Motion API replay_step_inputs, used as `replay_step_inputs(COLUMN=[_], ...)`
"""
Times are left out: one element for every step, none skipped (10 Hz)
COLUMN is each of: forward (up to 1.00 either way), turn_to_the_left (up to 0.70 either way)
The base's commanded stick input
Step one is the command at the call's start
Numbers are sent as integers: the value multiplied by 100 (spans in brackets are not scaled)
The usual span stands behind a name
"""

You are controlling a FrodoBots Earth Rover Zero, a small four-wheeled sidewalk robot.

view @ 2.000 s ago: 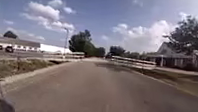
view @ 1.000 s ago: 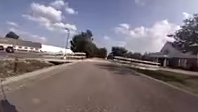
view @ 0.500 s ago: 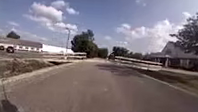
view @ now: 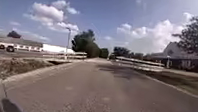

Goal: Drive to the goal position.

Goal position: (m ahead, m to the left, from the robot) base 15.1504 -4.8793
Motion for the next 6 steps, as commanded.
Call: replay_step_inputs(forward=[70,70,70,70,70,70], turn_to_the_left=[-35,-35,-35,-35,-17,0])
